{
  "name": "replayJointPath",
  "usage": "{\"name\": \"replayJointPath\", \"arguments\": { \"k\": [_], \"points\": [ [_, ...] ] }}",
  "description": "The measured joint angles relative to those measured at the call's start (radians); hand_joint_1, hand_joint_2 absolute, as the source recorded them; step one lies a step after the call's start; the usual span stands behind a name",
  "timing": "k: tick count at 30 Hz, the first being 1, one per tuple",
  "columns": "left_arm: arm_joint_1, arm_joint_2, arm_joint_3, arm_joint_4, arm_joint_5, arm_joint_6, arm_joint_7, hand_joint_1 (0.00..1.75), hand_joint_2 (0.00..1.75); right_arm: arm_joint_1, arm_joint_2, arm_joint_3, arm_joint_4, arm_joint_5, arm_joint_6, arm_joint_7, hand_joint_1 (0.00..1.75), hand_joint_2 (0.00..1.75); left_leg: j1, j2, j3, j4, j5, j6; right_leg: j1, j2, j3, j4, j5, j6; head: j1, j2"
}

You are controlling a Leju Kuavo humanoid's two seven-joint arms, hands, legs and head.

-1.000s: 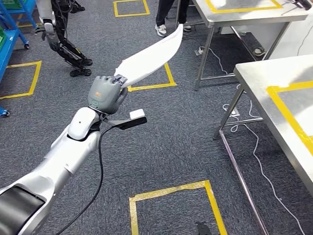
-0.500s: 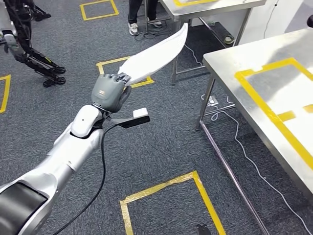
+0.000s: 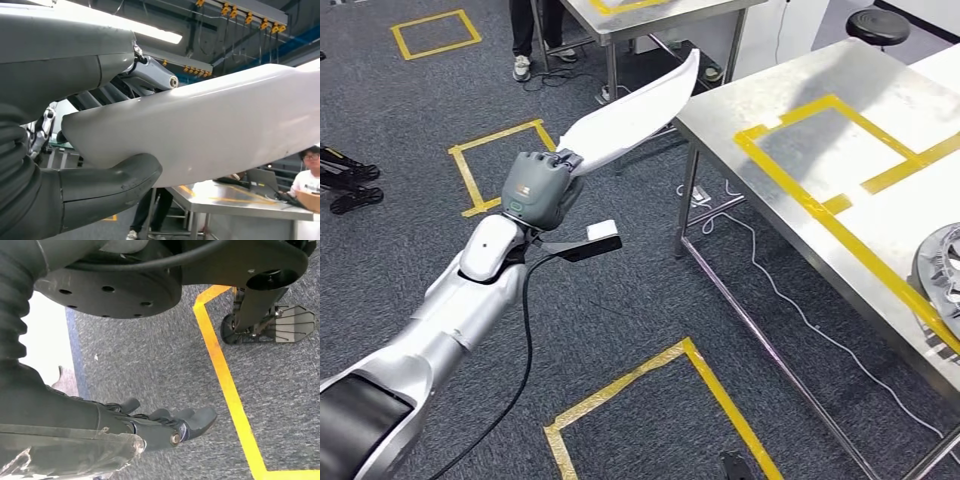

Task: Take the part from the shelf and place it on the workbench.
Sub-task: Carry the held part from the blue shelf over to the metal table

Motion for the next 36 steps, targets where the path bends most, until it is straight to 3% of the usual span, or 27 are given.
{"name": "replayJointPath", "arguments": {
  "k": [1, 3, 5, 6, 7, 8, 10, 12, 14, 15, 17, 18, 20, 21, 22, 24, 26, 27, 29, 30, 32, 34, 36],
  "points": [
    [-0.001, -0.002, 0.000, 0.000, 0.001, 0.000, 0.000, 1.75, 1.75, 0.000, 0.000, 0.000, 0.000, 0.000, 0.000, 0.000, 0.00, 1.75, 0.001, 0.011, 0.001, -0.002, 0.002, 0.006, 0.002, -0.024, -0.011, 0.021, -0.013, 0.004, 0.004, 0.000],
    [-0.002, -0.004, 0.000, 0.000, 0.002, 0.000, 0.000, 1.75, 1.75, -0.001, 0.000, 0.000, 0.000, 0.000, 0.000, 0.000, 0.00, 1.75, -0.002, 0.032, 0.003, -0.003, 0.002, 0.016, 0.008, -0.089, -0.058, 0.123, -0.067, 0.010, 0.012, 0.000],
    [-0.001, -0.002, 0.000, 0.000, 0.002, 0.000, 0.000, 1.75, 1.75, -0.003, 0.000, 0.000, 0.000, 0.000, 0.000, 0.000, 0.00, 1.75, -0.006, 0.056, 0.004, -0.002, 0.000, 0.020, 0.007, -0.118, -0.114, 0.247, -0.117, 0.013, 0.013, 0.000],
    [0.000, -0.002, 0.000, 0.001, 0.002, 0.000, 0.000, 1.75, 1.75, -0.005, 0.000, 0.000, 0.000, 0.000, 0.000, 0.000, 0.00, 1.75, -0.006, 0.069, 0.005, -0.002, -0.002, 0.021, 0.007, -0.123, -0.124, 0.274, -0.121, 0.013, 0.013, 0.000],
    [0.000, -0.002, 0.000, 0.001, 0.002, -0.001, 0.000, 1.75, 1.75, -0.005, 0.000, 0.000, 0.000, 0.000, 0.000, 0.000, 0.00, 1.75, -0.007, 0.082, 0.007, -0.002, -0.004, 0.020, 0.007, -0.126, -0.115, 0.261, -0.107, 0.012, 0.014, 0.000],
    [0.000, -0.003, 0.000, 0.001, 0.002, -0.001, 0.000, 1.75, 1.75, -0.004, 0.000, 0.000, 0.000, 0.000, 0.000, 0.000, 0.00, 1.75, -0.007, 0.094, 0.010, -0.002, -0.007, 0.019, 0.007, -0.135, -0.086, 0.212, -0.079, 0.011, 0.014, 0.000],
    [-0.001, -0.002, 0.000, 0.001, 0.002, -0.001, 0.000, 1.75, 1.75, -0.001, 0.000, 0.000, 0.000, 0.000, 0.000, 0.001, 0.00, 1.75, -0.011, 0.115, 0.018, 0.000, -0.015, 0.011, 0.014, -0.183, -0.013, 0.081, -0.031, 0.008, 0.014, 0.000],
    [-0.002, -0.001, 0.000, 0.001, 0.002, -0.001, 0.000, 1.75, 1.75, -0.001, 0.000, 0.000, 0.000, 0.000, 0.000, 0.002, 0.00, 1.75, -0.020, 0.134, 0.022, 0.000, -0.021, 0.003, 0.021, -0.215, 0.020, 0.016, -0.021, -0.004, 0.013, 0.000],
    [-0.003, -0.002, 0.000, 0.001, 0.002, -0.001, 0.000, 1.75, 1.75, -0.001, 0.000, 0.000, 0.000, 0.000, 0.000, 0.002, 0.00, 1.75, -0.024, 0.157, 0.027, -0.002, -0.026, -0.004, 0.023, -0.194, 0.019, 0.011, -0.023, -0.018, 0.008, 0.000],
    [-0.004, -0.003, 0.000, 0.001, 0.002, -0.001, 0.000, 1.75, 1.75, 0.001, 0.000, 0.000, 0.000, 0.000, 0.000, 0.002, 0.00, 1.75, -0.023, 0.155, 0.029, 0.001, -0.032, -0.008, 0.021, -0.180, 0.019, 0.009, -0.021, -0.024, 0.007, 0.000],
    [-0.004, -0.003, 0.000, 0.001, 0.002, -0.001, 0.000, 1.75, 1.75, 0.001, 0.000, 0.000, 0.000, 0.000, 0.000, 0.002, 0.00, 1.75, -0.018, 0.113, 0.009, 0.050, -0.066, -0.017, 0.016, -0.154, 0.021, 0.006, -0.019, -0.036, 0.004, 0.000],
    [-0.004, -0.002, 0.000, 0.001, 0.002, -0.001, 0.000, 1.75, 1.75, 0.000, 0.000, 0.000, 0.000, 0.000, 0.000, 0.002, 0.00, 1.75, -0.016, 0.085, -0.018, 0.105, -0.094, -0.020, 0.014, -0.141, 0.021, 0.006, -0.018, -0.041, 0.002, 0.000],
    [0.000, 0.001, 0.000, 0.002, 0.002, -0.001, 0.000, 1.75, 1.75, -0.002, 0.000, 0.000, 0.000, 0.000, 0.000, 0.002, 0.00, 1.75, -0.016, 0.059, -0.089, 0.235, -0.143, -0.021, 0.013, -0.112, 0.020, 0.006, -0.017, -0.047, -0.002, 0.000],
    [0.002, 0.002, 0.000, 0.003, 0.002, -0.001, 0.000, 1.75, 1.75, -0.001, 0.000, 0.000, 0.000, 0.000, 0.000, 0.002, 0.00, 1.75, -0.016, 0.056, -0.114, 0.272, -0.147, -0.021, 0.012, -0.097, 0.020, 0.006, -0.017, -0.047, -0.002, 0.000],
    [0.004, 0.002, 0.000, 0.003, 0.002, -0.001, 0.000, 1.75, 1.75, 0.000, 0.000, 0.000, 0.000, 0.000, 0.000, 0.002, 0.00, 1.75, -0.015, 0.054, -0.122, 0.275, -0.132, -0.021, 0.011, -0.082, 0.020, 0.006, -0.016, -0.047, -0.002, 0.000],
    [0.004, 0.003, 0.000, 0.003, 0.002, -0.002, 0.000, 1.75, 1.75, 0.000, 0.000, -0.001, 0.000, 0.000, 0.000, 0.002, 0.00, 1.75, -0.011, 0.036, -0.087, 0.187, -0.063, -0.020, 0.007, -0.052, 0.020, 0.006, -0.013, -0.042, -0.002, 0.000],
    [0.000, 0.004, 0.000, 0.003, 0.002, -0.002, 0.000, 1.75, 1.75, -0.002, 0.000, -0.001, 0.000, 0.000, 0.000, 0.001, 0.00, 1.75, -0.003, -0.006, -0.034, 0.069, -0.011, -0.021, 0.007, -0.026, 0.014, 0.010, -0.010, -0.031, -0.002, 0.000],
    [-0.001, 0.004, 0.000, 0.003, 0.002, -0.004, 0.000, 1.75, 1.75, -0.003, 0.000, -0.001, 0.000, 0.000, 0.000, 0.001, 0.00, 1.75, 0.000, -0.022, -0.018, 0.033, -0.002, -0.021, 0.006, -0.016, 0.010, 0.010, -0.008, -0.025, -0.003, 0.000],
    [-0.001, 0.003, -0.001, 0.003, 0.003, -0.006, 0.000, 1.75, 1.75, -0.002, 0.000, -0.001, 0.000, 0.000, 0.000, 0.000, 0.00, 1.75, -0.001, -0.016, -0.010, 0.012, -0.004, -0.012, 0.003, 0.004, 0.002, 0.005, -0.001, -0.012, -0.004, 0.000],
    [-0.001, 0.001, -0.002, 0.003, 0.003, -0.007, 0.000, 1.75, 1.75, -0.001, 0.000, -0.001, 0.000, 0.000, 0.000, 0.000, 0.00, 1.75, -0.001, -0.006, -0.010, 0.009, -0.001, -0.005, 0.002, 0.000, -0.001, 0.004, 0.000, -0.006, -0.004, 0.000],
    [-0.004, -0.005, -0.002, 0.003, 0.003, -0.007, 0.000, 1.75, 1.75, 0.001, 0.000, -0.001, 0.000, 0.000, -0.001, 0.000, 0.00, 1.75, -0.002, 0.014, -0.010, 0.005, 0.004, 0.008, 0.006, -0.048, -0.021, 0.039, -0.023, 0.002, 0.002, 0.000],
    [-0.005, -0.007, -0.002, 0.003, 0.003, -0.008, 0.000, 1.75, 1.75, 0.001, 0.000, -0.001, 0.000, 0.001, -0.001, 0.000, 0.00, 1.75, -0.006, 0.033, -0.009, 0.004, 0.004, 0.016, 0.008, -0.105, -0.066, 0.140, -0.079, 0.007, 0.009, 0.000],
    [-0.004, -0.004, -0.003, 0.003, 0.004, -0.009, 0.000, 1.75, 1.75, -0.002, 0.000, -0.001, 0.000, 0.001, -0.001, 0.000, 0.00, 1.75, -0.009, 0.057, -0.009, 0.005, 0.003, 0.019, 0.007, -0.120, -0.106, 0.239, -0.119, 0.010, 0.009, 0.000]
  ]
}}
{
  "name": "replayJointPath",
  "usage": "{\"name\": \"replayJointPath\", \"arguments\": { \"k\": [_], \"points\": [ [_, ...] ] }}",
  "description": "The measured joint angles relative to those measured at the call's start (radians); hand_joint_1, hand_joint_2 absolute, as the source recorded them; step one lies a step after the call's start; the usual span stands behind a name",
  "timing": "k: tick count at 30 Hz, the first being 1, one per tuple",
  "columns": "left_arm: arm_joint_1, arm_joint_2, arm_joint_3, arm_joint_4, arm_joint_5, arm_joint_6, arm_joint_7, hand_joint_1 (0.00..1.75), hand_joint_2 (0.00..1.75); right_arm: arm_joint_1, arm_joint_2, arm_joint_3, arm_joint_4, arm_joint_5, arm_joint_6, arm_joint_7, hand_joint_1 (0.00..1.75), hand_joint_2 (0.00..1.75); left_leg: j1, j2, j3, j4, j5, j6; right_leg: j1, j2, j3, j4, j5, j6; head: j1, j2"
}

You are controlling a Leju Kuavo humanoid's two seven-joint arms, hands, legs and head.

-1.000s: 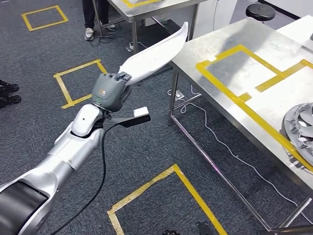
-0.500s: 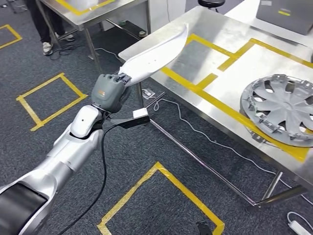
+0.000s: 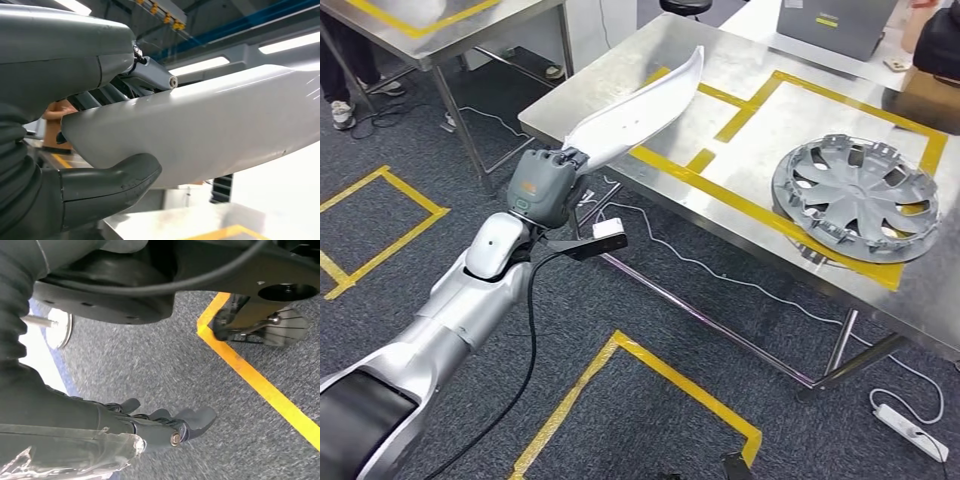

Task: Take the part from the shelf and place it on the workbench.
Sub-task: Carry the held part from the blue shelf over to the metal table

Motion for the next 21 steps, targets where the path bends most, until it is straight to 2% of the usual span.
{"name": "replayJointPath", "arguments": {
  "k": [1, 2, 3, 4, 6, 7, 9, 10, 12, 13, 14, 15, 16, 17, 18, 20, 21],
  "points": [
    [0.001, 0.001, 0.000, 0.000, 0.000, -0.001, 0.000, 1.75, 1.75, -0.001, 0.000, 0.000, 0.000, 0.000, 0.000, 0.000, 0.00, 1.75, -0.001, 0.012, 0.000, 0.000, -0.001, 0.000, 0.000, -0.003, -0.001, 0.010, 0.003, 0.000, 0.000, 0.000],
    [0.001, 0.002, 0.000, 0.000, 0.001, -0.001, 0.000, 1.75, 1.75, 0.000, 0.000, 0.000, 0.000, 0.001, 0.000, 0.000, 0.00, 1.75, -0.001, 0.024, 0.001, 0.000, -0.002, 0.000, 0.000, -0.007, 0.016, -0.015, 0.020, -0.001, 0.000, 0.000],
    [0.001, 0.002, -0.001, 0.000, 0.001, -0.002, 0.000, 1.75, 1.75, 0.001, 0.000, 0.000, 0.000, 0.001, 0.000, 0.001, 0.00, 1.75, -0.001, 0.035, 0.002, 0.000, -0.004, -0.001, 0.001, -0.016, 0.048, -0.069, 0.048, -0.003, 0.000, 0.000],
    [0.000, 0.002, -0.001, 0.000, 0.001, -0.002, 0.000, 1.75, 1.75, 0.002, 0.000, 0.000, 0.000, 0.002, -0.001, 0.001, 0.00, 1.75, -0.003, 0.045, 0.004, 0.001, -0.006, -0.004, 0.005, -0.036, 0.085, -0.130, 0.068, -0.004, 0.000, 0.000],
    [-0.002, 0.002, 0.000, 0.000, 0.001, -0.002, 0.000, 1.75, 1.75, 0.003, 0.000, 0.000, 0.000, 0.002, -0.002, 0.002, 0.00, 1.75, -0.009, 0.062, 0.006, 0.002, -0.010, -0.012, 0.011, -0.061, 0.131, -0.213, 0.087, -0.014, -0.001, 0.000],
    [-0.002, 0.003, 0.000, 0.000, 0.001, -0.002, 0.000, 1.75, 1.75, 0.002, 0.000, 0.000, 0.000, 0.003, -0.002, 0.002, 0.00, 1.75, -0.012, 0.071, 0.007, 0.001, -0.011, -0.016, 0.015, -0.062, 0.135, -0.226, 0.085, -0.019, -0.002, 0.000],
    [-0.003, 0.002, 0.000, 0.000, 0.001, -0.002, 0.000, 1.75, 1.75, 0.003, 0.000, 0.000, 0.000, 0.003, -0.002, 0.002, 0.00, 1.75, -0.012, 0.087, 0.011, -0.001, -0.013, -0.025, 0.012, -0.037, 0.133, -0.230, 0.090, -0.030, -0.002, 0.000],
    [-0.004, 0.001, 0.000, 0.000, 0.001, -0.002, 0.000, 1.75, 1.75, 0.004, 0.000, 0.000, 0.000, 0.004, -0.002, 0.002, 0.00, 1.75, -0.010, 0.079, 0.010, 0.005, -0.021, -0.031, 0.010, -0.026, 0.134, -0.232, 0.091, -0.034, -0.002, 0.000],
    [-0.006, 0.001, 0.000, -0.001, 0.002, -0.002, 0.000, 1.75, 1.75, 0.002, 0.000, 0.000, 0.000, 0.004, -0.004, 0.002, 0.00, 1.75, -0.007, 0.038, -0.018, 0.070, -0.060, -0.041, 0.003, -0.005, 0.136, -0.235, 0.095, -0.042, -0.005, 0.000],
    [-0.005, 0.003, 0.000, -0.001, 0.002, -0.003, 0.000, 1.75, 1.75, 0.001, 0.000, 0.000, 0.000, 0.004, -0.004, 0.002, 0.00, 1.75, -0.005, 0.016, -0.047, 0.129, -0.087, -0.044, 0.002, 0.006, 0.136, -0.235, 0.095, -0.045, -0.007, 0.000],
    [-0.004, 0.004, 0.000, 0.000, 0.002, -0.003, 0.000, 1.75, 1.75, 0.000, 0.000, 0.000, 0.000, 0.004, -0.004, 0.002, 0.00, 1.75, -0.005, 0.005, -0.081, 0.192, -0.112, -0.046, 0.001, 0.018, 0.136, -0.235, 0.096, -0.048, -0.008, 0.000],
    [-0.001, 0.006, 0.000, 0.000, 0.002, -0.004, 0.000, 1.75, 1.75, 0.000, 0.000, 0.000, 0.000, 0.004, -0.004, 0.002, 0.00, 1.75, -0.004, 0.001, -0.110, 0.241, -0.125, -0.047, 0.000, 0.030, 0.136, -0.235, 0.096, -0.050, -0.008, 0.000],
    [0.002, 0.006, 0.000, 0.000, 0.002, -0.005, 0.000, 1.75, 1.75, 0.000, 0.000, 0.000, 0.000, 0.004, -0.003, 0.002, 0.00, 1.75, -0.004, -0.001, -0.126, 0.262, -0.121, -0.047, -0.001, 0.043, 0.136, -0.235, 0.097, -0.050, -0.008, 0.000],
    [0.003, 0.007, -0.001, 0.000, 0.002, -0.005, 0.000, 1.75, 1.75, 0.001, 0.000, -0.001, 0.000, 0.004, -0.004, 0.002, 0.00, 1.75, -0.003, -0.003, -0.123, 0.246, -0.098, -0.046, -0.002, 0.058, 0.136, -0.235, 0.097, -0.049, -0.008, 0.000],
    [0.003, 0.007, -0.001, 0.000, 0.002, -0.006, 0.000, 1.75, 1.75, 0.001, 0.000, -0.001, 0.000, 0.004, -0.004, 0.002, 0.00, 1.75, -0.001, -0.011, -0.105, 0.201, -0.063, -0.046, -0.004, 0.072, 0.136, -0.235, 0.099, -0.048, -0.008, 0.000],
    [-0.001, 0.008, 0.000, 0.000, 0.002, -0.006, 0.000, 1.75, 1.75, -0.001, 0.000, -0.001, 0.000, 0.004, -0.004, 0.002, 0.00, 1.75, 0.007, -0.057, -0.049, 0.079, -0.004, -0.046, -0.007, 0.098, 0.132, -0.232, 0.100, -0.039, -0.009, 0.000],
    [-0.003, 0.008, 0.000, 0.000, 0.002, -0.006, 0.000, 1.75, 1.75, -0.003, 0.000, -0.001, 0.000, 0.004, -0.004, 0.002, 0.00, 1.75, 0.011, -0.077, -0.029, 0.036, 0.008, -0.044, -0.007, 0.108, 0.129, -0.231, 0.102, -0.033, -0.009, 0.000]
  ]
}}
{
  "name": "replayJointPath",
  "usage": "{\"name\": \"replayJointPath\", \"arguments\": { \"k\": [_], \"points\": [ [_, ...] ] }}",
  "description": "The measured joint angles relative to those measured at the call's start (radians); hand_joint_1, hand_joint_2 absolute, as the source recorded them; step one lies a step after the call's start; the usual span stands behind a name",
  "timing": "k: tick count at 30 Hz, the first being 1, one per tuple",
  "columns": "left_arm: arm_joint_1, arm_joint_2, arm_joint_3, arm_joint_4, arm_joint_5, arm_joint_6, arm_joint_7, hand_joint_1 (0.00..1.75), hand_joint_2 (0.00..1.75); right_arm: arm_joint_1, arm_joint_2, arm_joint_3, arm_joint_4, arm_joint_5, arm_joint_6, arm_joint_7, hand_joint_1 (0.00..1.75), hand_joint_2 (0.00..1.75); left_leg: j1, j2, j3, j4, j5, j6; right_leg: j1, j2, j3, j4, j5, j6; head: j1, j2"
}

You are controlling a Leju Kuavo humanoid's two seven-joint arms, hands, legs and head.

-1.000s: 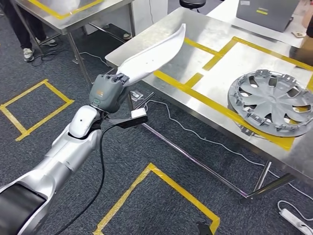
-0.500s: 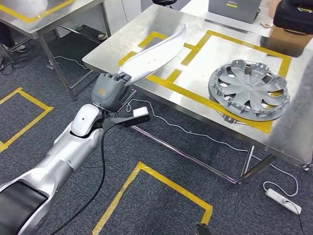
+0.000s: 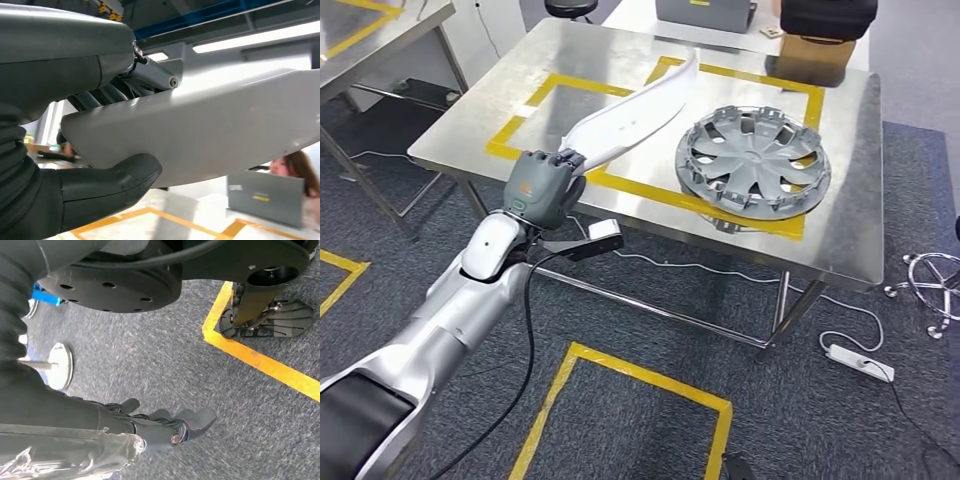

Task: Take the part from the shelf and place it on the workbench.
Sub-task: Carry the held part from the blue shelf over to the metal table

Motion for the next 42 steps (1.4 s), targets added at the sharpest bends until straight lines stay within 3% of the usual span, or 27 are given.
{"name": "replayJointPath", "arguments": {
  "k": [1, 2, 3, 4, 6, 8, 10, 11, 14, 16, 18, 22, 25, 28, 30, 42],
  "points": [
    [-0.001, 0.000, 0.000, 0.000, 0.000, 0.000, 0.000, 1.75, 1.75, -0.001, 0.000, 0.000, 0.000, 0.000, 0.000, 0.000, 0.00, 1.75, 0.001, -0.013, 0.011, -0.024, 0.001, 0.003, -0.001, 0.010, -0.004, 0.000, 0.002, 0.007, -0.001, 0.000],
    [-0.002, -0.001, 0.000, 0.000, 0.000, 0.000, 0.000, 1.75, 1.75, 0.000, 0.000, 0.000, 0.000, -0.001, 0.000, 0.000, 0.00, 1.75, 0.000, -0.011, 0.015, -0.034, -0.001, 0.009, -0.002, 0.020, -0.008, -0.003, 0.004, 0.014, -0.002, 0.000],
    [-0.002, -0.003, -0.001, 0.000, 0.000, -0.001, 0.000, 1.75, 1.75, 0.001, 0.000, 0.000, 0.000, -0.001, 0.000, 0.000, 0.00, 1.75, -0.001, 0.001, 0.015, -0.034, 0.001, 0.017, -0.005, 0.027, -0.011, -0.007, 0.007, 0.021, -0.002, 0.000],
    [-0.003, -0.005, -0.001, 0.000, 0.000, -0.001, 0.000, 1.75, 1.75, 0.002, 0.000, 0.000, 0.000, -0.001, -0.001, 0.000, 0.00, 1.75, -0.002, 0.013, 0.017, -0.037, 0.003, 0.025, -0.005, 0.019, -0.016, -0.005, 0.005, 0.026, -0.002, 0.000],
    [-0.006, -0.010, -0.002, 0.000, 0.000, -0.001, 0.000, 1.75, 1.75, 0.002, 0.000, 0.000, 0.000, -0.001, -0.002, 0.000, 0.00, 1.75, -0.001, 0.035, 0.019, -0.043, 0.007, 0.038, 0.000, -0.033, -0.042, 0.047, -0.027, 0.032, 0.004, 0.000],
    [-0.005, -0.009, -0.001, 0.000, 0.000, -0.001, 0.000, 1.75, 1.75, 0.001, 0.000, 0.000, 0.000, 0.000, -0.003, 0.001, 0.00, 1.75, -0.006, 0.058, 0.020, -0.044, 0.006, 0.045, 0.002, -0.089, -0.097, 0.171, -0.089, 0.035, 0.010, 0.000],
    [0.000, -0.007, -0.002, 0.000, 0.000, -0.001, 0.000, 1.75, 1.75, -0.001, 0.000, 0.000, 0.000, 0.003, -0.007, 0.000, 0.00, 1.75, -0.009, 0.085, 0.021, -0.043, 0.004, 0.046, 0.002, -0.109, -0.135, 0.261, -0.119, 0.038, 0.010, 0.000],
    [0.002, -0.006, -0.002, 0.000, 0.000, -0.002, 0.000, 1.75, 1.75, -0.001, 0.000, 0.000, 0.000, 0.005, -0.009, 0.000, 0.00, 1.75, -0.009, 0.095, 0.021, -0.043, 0.004, 0.046, 0.002, -0.112, -0.128, 0.255, -0.109, 0.038, 0.010, 0.000],
    [0.000, -0.007, -0.002, 0.000, 0.001, -0.002, 0.001, 1.75, 1.75, 0.004, 0.000, 0.000, 0.000, 0.015, -0.015, 0.002, 0.00, 1.75, -0.012, 0.113, 0.024, -0.041, -0.001, 0.038, 0.002, -0.130, -0.026, 0.078, -0.034, 0.036, 0.010, 0.000],
    [-0.002, -0.007, -0.001, 0.000, 0.002, -0.003, 0.002, 1.75, 1.75, 0.007, 0.000, 0.000, 0.000, 0.022, -0.019, 0.005, 0.00, 1.75, -0.016, 0.121, 0.023, -0.040, -0.002, 0.028, 0.005, -0.140, 0.018, 0.002, -0.019, 0.028, 0.009, 0.000],
    [-0.002, -0.008, -0.001, 0.000, 0.004, -0.005, 0.003, 1.75, 1.75, 0.009, 0.000, 0.000, 0.000, 0.025, -0.024, 0.008, 0.00, 1.75, -0.017, 0.126, 0.024, -0.045, 0.000, 0.022, 0.007, -0.136, 0.019, -0.006, -0.019, 0.019, 0.008, 0.000],
    [-0.001, -0.009, -0.001, 0.000, 0.008, -0.010, 0.005, 1.75, 1.75, 0.010, 0.001, 0.000, 0.000, 0.028, -0.031, 0.013, 0.00, 1.75, -0.017, 0.129, 0.029, -0.056, 0.010, 0.046, 0.007, -0.127, 0.019, -0.013, -0.013, 0.016, 0.007, 0.000],
    [-0.001, -0.009, -0.001, 0.000, 0.008, -0.013, 0.008, 1.75, 1.75, 0.011, 0.002, 0.000, 0.000, 0.029, -0.032, 0.014, 0.00, 1.75, -0.016, 0.129, 0.033, -0.064, 0.014, 0.038, 0.008, -0.126, 0.019, -0.013, -0.014, 0.011, 0.007, 0.000],
    [-0.001, -0.009, -0.001, 0.000, 0.008, -0.014, 0.008, 1.75, 1.75, 0.010, 0.002, 0.000, 0.000, 0.030, -0.032, 0.014, 0.00, 1.75, -0.015, 0.129, 0.034, -0.070, 0.018, 0.018, 0.010, -0.127, 0.018, -0.012, -0.013, 0.006, 0.007, 0.000],
    [-0.001, -0.008, -0.001, 0.000, 0.008, -0.014, 0.008, 1.75, 1.75, 0.010, 0.002, 0.000, 0.000, 0.030, -0.032, 0.014, 0.00, 1.75, -0.014, 0.129, 0.034, -0.072, 0.019, 0.010, 0.010, -0.128, 0.018, -0.012, -0.012, 0.004, 0.008, 0.000],
    [0.001, -0.008, -0.001, 0.000, 0.024, -0.027, 0.004, 1.75, 1.75, 0.011, 0.002, 0.000, 0.000, 0.030, -0.032, 0.015, 0.00, 1.75, -0.017, 0.129, 0.034, -0.071, 0.020, 0.009, 0.007, -0.128, 0.020, -0.017, -0.004, 0.008, 0.008, 0.000]
  ]
}}
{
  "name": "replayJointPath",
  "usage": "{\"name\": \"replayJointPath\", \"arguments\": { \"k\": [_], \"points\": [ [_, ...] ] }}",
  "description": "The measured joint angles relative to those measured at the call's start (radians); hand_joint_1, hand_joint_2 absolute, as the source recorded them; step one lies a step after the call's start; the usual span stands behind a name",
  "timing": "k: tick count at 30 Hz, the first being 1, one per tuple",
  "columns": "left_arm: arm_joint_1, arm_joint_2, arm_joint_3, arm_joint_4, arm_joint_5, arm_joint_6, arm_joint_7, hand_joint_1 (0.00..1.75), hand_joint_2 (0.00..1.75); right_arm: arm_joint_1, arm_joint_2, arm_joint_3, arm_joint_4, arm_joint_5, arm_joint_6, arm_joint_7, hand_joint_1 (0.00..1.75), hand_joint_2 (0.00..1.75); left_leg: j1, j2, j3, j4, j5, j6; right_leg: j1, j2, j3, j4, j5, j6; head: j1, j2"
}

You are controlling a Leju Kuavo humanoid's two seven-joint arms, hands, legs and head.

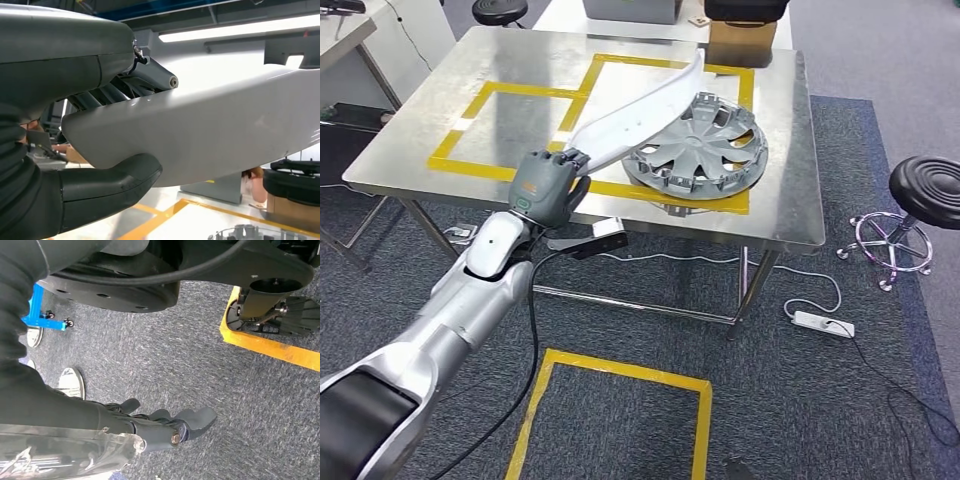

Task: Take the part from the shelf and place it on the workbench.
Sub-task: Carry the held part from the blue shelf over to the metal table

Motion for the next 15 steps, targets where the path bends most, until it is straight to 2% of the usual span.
{"name": "replayJointPath", "arguments": {
  "k": [6, 7, 10, 11, 13, 15],
  "points": [
    [0.000, 0.000, 0.000, 0.000, 0.007, -0.020, -0.005, 1.75, 1.75, 0.000, 0.000, 0.000, 0.000, 0.000, 0.000, 0.000, 0.00, 1.75, -0.001, 0.000, 0.000, 0.000, 0.000, 0.000, -0.001, 0.000, 0.000, -0.001, 0.000, 0.001, 0.000, 0.000],
    [-0.001, 0.000, -0.001, 0.000, 0.007, -0.024, -0.005, 1.75, 1.75, 0.000, 0.001, 0.000, 0.000, 0.001, 0.000, 0.000, 0.00, 1.75, -0.002, 0.000, 0.000, -0.001, -0.001, 0.005, -0.002, -0.001, 0.001, 0.001, 0.006, 0.003, 0.000, 0.000],
    [-0.009, -0.002, -0.001, 0.000, 0.003, -0.035, -0.004, 1.75, 1.75, 0.000, 0.004, 0.000, 0.000, 0.001, 0.000, 0.000, 0.00, 1.75, 0.001, -0.001, 0.020, -0.035, 0.002, 0.034, -0.005, 0.000, -0.004, 0.017, 0.013, 0.015, 0.000, 0.000],
    [-0.015, -0.004, -0.001, 0.000, 0.001, -0.039, -0.003, 1.75, 1.75, 0.001, 0.005, 0.000, 0.000, 0.000, 0.000, 0.000, 0.00, 1.75, 0.006, -0.001, 0.030, -0.047, 0.006, 0.039, -0.005, 0.005, -0.019, 0.043, -0.001, 0.016, 0.000, 0.000],
    [-0.025, -0.008, -0.002, 0.001, -0.002, -0.044, -0.001, 1.75, 1.75, -0.001, 0.005, 0.000, 0.000, -0.001, 0.000, -0.001, 0.00, 1.75, 0.013, -0.001, 0.039, -0.056, 0.012, 0.038, -0.010, 0.014, -0.076, 0.140, -0.046, 0.025, 0.004, 0.000],
    [-0.026, -0.009, -0.003, 0.002, -0.002, -0.046, 0.000, 1.75, 1.75, -0.004, 0.005, 0.000, 0.000, -0.002, 0.000, -0.002, 0.00, 1.75, 0.021, -0.001, 0.041, -0.056, 0.012, 0.025, -0.023, 0.014, -0.122, 0.223, -0.073, 0.042, 0.006, 0.000]
  ]
}}
